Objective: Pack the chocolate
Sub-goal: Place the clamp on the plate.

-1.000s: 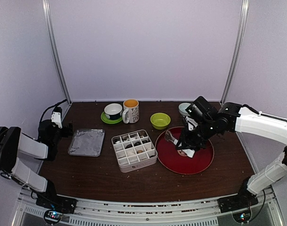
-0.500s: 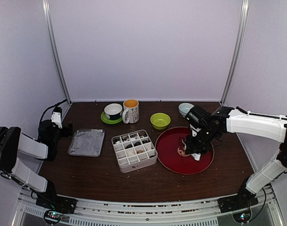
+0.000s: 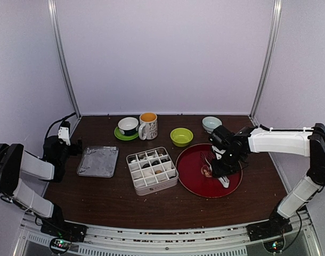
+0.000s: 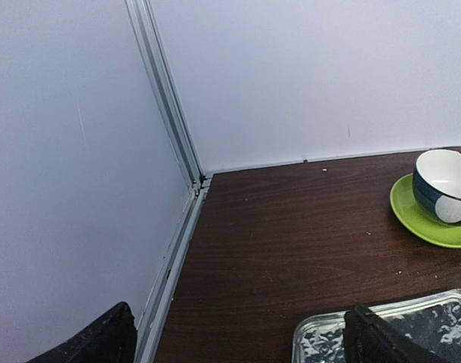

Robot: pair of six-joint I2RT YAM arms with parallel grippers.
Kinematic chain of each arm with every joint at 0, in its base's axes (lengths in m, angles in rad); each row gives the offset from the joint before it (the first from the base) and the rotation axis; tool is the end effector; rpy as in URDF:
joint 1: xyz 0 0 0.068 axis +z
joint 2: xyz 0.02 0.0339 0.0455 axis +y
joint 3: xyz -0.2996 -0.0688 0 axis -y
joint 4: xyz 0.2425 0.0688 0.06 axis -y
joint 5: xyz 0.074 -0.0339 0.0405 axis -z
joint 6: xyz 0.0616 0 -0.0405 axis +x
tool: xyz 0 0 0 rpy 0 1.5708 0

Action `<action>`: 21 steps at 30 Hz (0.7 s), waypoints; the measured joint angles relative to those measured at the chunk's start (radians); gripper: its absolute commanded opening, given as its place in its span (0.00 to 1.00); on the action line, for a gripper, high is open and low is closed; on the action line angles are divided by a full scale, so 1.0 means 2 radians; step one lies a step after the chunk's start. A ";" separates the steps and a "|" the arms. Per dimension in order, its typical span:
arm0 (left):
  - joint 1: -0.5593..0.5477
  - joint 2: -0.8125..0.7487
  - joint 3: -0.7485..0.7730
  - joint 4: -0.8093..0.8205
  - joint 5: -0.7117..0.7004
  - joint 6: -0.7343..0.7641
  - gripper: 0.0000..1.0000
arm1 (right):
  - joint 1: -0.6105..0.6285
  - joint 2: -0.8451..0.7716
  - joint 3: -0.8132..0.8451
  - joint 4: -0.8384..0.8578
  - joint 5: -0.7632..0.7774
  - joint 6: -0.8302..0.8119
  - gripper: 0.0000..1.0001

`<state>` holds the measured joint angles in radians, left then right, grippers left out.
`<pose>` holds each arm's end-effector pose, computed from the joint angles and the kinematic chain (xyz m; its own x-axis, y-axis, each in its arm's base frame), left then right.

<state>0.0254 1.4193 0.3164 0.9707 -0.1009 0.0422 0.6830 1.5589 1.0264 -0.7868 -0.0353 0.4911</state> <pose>0.2716 0.0131 0.2025 -0.1369 0.0385 -0.9898 -0.1194 0.9913 0.0551 0.2232 0.1844 0.2104 -0.9632 -0.1761 -0.2033 -0.2079 0.9670 0.1475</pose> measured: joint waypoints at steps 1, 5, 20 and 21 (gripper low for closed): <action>0.000 0.000 0.000 0.000 0.000 0.000 0.98 | -0.002 0.003 -0.002 0.001 0.002 -0.008 0.41; 0.000 0.000 0.000 0.000 0.000 0.000 0.98 | -0.006 0.009 -0.012 0.005 0.009 -0.038 0.41; 0.000 0.000 0.000 0.000 0.000 0.000 0.98 | -0.007 0.012 -0.016 0.006 0.018 -0.100 0.41; 0.000 0.000 0.000 0.000 0.000 0.000 0.98 | -0.007 0.012 -0.016 0.006 0.018 -0.101 0.41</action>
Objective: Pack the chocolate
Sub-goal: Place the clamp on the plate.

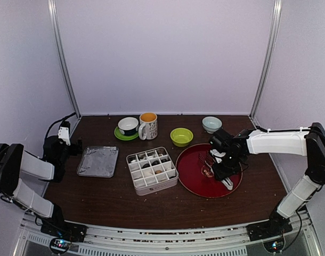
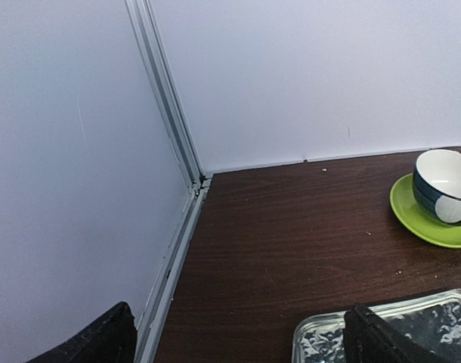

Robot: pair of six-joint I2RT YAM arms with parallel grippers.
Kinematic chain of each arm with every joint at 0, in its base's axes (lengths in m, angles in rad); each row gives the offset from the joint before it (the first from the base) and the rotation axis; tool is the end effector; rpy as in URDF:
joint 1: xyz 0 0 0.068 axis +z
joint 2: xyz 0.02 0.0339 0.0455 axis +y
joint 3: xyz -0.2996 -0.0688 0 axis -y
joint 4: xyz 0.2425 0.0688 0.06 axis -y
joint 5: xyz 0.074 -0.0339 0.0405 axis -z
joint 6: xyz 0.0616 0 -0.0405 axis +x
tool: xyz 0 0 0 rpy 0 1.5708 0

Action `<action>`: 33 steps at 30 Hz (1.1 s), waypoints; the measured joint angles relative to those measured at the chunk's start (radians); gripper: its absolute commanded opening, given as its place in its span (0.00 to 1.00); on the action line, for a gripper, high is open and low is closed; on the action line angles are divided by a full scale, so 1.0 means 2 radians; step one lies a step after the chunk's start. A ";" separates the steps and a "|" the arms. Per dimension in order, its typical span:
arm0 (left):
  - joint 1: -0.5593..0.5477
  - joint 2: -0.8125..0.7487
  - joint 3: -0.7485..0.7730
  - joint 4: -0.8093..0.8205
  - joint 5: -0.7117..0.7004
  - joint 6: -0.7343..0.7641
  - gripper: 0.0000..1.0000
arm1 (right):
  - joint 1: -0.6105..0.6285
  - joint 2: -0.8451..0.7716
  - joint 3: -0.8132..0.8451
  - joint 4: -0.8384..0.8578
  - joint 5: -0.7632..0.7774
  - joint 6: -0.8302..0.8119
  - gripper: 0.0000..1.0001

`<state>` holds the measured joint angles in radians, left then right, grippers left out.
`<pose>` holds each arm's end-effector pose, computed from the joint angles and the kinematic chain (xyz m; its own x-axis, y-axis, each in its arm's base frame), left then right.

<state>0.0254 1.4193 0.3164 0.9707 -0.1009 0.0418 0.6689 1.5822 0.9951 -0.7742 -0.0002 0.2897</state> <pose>0.2716 0.0131 0.2025 -0.1369 0.0381 -0.9899 -0.1195 0.9913 0.0547 0.2249 0.1778 0.1961 -0.9125 -0.3572 -0.1992 -0.3751 0.9251 0.0596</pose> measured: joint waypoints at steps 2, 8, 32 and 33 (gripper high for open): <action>0.000 0.000 0.000 0.000 0.000 0.000 0.98 | 0.000 -0.001 0.000 -0.001 0.000 -0.003 0.41; 0.000 -0.001 0.000 -0.002 -0.016 -0.006 0.98 | 0.000 -0.001 0.000 -0.011 0.000 -0.015 0.41; 0.001 0.035 0.310 -0.707 0.003 -0.116 0.76 | 0.000 -0.001 0.000 -0.009 -0.006 -0.014 0.47; 0.001 0.043 0.313 -0.725 0.012 -0.119 0.74 | 0.000 -0.001 0.000 -0.008 -0.007 -0.014 0.48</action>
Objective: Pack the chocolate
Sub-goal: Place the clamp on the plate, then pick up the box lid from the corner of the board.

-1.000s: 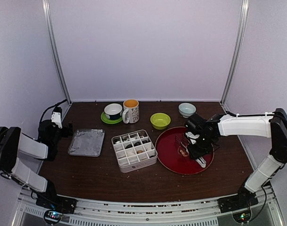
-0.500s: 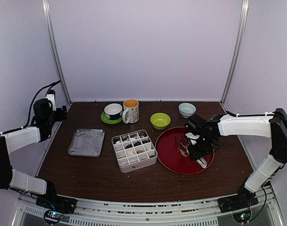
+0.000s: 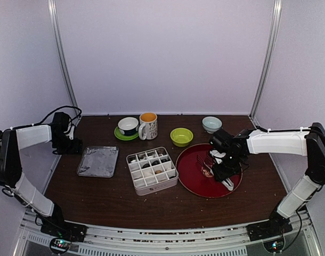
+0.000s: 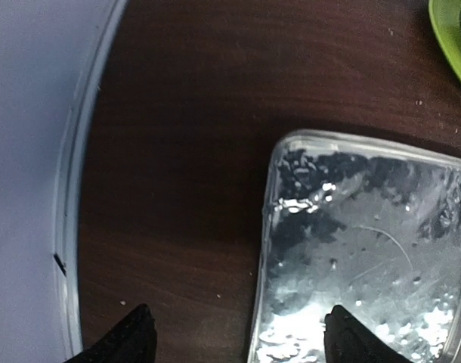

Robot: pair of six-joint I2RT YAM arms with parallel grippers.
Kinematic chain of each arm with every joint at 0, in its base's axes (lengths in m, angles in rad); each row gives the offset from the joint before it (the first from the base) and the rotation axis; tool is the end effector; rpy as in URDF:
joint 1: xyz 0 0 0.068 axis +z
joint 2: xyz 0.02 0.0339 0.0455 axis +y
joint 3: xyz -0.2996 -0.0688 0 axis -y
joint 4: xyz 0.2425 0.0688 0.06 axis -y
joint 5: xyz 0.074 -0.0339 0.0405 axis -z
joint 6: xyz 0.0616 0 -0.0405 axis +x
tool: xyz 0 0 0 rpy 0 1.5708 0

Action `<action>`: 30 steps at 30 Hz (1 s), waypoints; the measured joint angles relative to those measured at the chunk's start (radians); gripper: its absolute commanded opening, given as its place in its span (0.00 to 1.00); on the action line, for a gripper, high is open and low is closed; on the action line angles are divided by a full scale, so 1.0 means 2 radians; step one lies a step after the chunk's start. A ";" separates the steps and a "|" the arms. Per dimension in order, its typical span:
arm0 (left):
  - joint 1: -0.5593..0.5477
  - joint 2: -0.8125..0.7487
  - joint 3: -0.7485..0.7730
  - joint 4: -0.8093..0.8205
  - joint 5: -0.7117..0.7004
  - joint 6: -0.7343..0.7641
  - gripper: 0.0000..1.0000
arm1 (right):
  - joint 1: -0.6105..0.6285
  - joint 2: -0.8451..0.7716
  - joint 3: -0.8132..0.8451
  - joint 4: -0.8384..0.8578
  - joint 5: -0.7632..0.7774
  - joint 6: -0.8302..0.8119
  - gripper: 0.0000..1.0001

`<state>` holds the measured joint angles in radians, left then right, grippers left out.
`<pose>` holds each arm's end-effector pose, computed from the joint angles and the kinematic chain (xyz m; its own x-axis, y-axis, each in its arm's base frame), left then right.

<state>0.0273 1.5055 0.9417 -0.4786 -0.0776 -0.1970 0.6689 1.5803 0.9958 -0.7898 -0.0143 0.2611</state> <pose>0.3055 0.0131 0.2166 -0.8336 -0.2180 -0.5075 -0.2340 0.9717 -0.0330 0.2228 0.1772 0.1963 -0.9040 -0.3855 -0.1850 -0.4025 0.9132 0.0639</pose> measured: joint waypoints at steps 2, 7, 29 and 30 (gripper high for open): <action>0.000 0.017 0.010 -0.030 0.014 -0.008 0.69 | 0.000 0.000 0.000 0.001 -0.002 0.000 0.53; 0.000 0.065 0.045 -0.067 0.037 -0.020 0.57 | 0.000 0.000 0.005 0.002 -0.004 0.004 0.66; 0.002 0.187 0.129 -0.132 0.058 -0.045 0.20 | 0.045 0.139 0.233 0.011 -0.085 -0.023 0.44; 0.002 0.189 0.132 -0.135 0.058 -0.044 0.17 | 0.050 0.148 0.242 0.007 -0.086 -0.023 0.44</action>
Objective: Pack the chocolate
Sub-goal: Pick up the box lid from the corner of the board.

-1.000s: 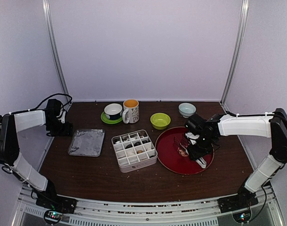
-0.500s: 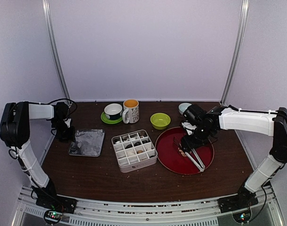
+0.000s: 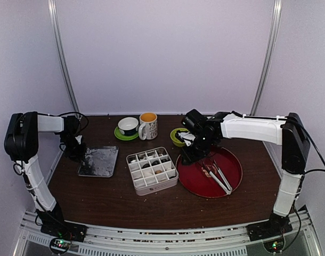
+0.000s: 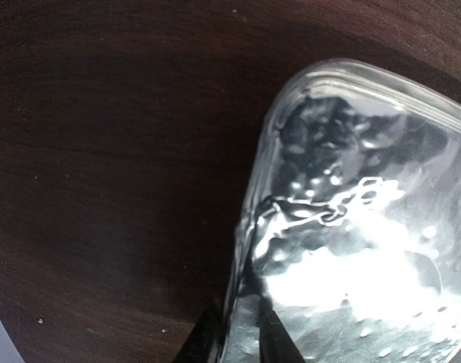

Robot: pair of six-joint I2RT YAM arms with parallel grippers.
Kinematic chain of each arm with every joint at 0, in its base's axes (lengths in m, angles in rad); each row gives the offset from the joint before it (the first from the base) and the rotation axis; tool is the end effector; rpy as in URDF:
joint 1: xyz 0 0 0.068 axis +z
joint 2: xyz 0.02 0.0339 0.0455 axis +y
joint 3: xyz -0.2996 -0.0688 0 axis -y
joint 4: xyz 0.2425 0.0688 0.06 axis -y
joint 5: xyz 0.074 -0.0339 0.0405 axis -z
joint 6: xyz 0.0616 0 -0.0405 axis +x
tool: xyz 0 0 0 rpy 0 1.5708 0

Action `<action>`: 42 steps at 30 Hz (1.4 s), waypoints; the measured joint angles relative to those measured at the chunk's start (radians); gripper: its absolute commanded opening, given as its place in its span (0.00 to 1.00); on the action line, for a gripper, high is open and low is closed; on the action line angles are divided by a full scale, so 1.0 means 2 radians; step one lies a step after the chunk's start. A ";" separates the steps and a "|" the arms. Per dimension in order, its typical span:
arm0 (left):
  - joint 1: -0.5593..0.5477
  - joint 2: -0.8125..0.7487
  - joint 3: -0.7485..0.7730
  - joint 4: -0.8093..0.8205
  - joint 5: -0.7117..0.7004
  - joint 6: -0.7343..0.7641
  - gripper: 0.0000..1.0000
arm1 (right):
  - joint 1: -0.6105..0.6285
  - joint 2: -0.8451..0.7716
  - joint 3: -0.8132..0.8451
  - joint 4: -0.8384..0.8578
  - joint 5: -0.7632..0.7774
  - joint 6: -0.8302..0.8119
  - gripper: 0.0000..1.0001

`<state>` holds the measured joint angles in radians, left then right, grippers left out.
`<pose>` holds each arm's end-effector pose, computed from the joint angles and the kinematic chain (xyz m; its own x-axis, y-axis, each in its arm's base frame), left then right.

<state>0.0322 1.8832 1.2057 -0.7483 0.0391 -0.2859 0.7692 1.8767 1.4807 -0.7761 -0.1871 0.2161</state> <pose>0.3581 0.0091 0.1592 -0.9414 -0.3123 -0.1277 -0.3044 0.9494 -0.0779 0.2861 0.2929 0.2370 -0.8044 -0.4855 -0.3424 -0.5762 0.7779 0.2507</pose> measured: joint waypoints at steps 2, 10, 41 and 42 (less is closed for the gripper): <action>0.000 0.002 0.004 -0.006 0.001 0.000 0.08 | 0.006 0.013 0.018 -0.005 -0.002 0.002 0.43; 0.000 0.004 0.007 -0.014 0.004 0.005 0.00 | 0.022 0.042 0.061 -0.007 -0.005 0.020 0.42; 0.000 -0.171 -0.033 -0.003 0.017 -0.010 0.00 | 0.038 0.135 0.137 -0.025 0.019 0.052 0.51; 0.000 -0.171 -0.033 -0.003 0.017 -0.010 0.00 | 0.037 0.135 0.136 -0.022 0.019 0.052 0.48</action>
<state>0.0330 1.5417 1.1400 -0.7551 0.0723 -0.3050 0.8440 2.1471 1.7523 -0.8196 -0.1501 0.3199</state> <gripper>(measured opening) 0.009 0.505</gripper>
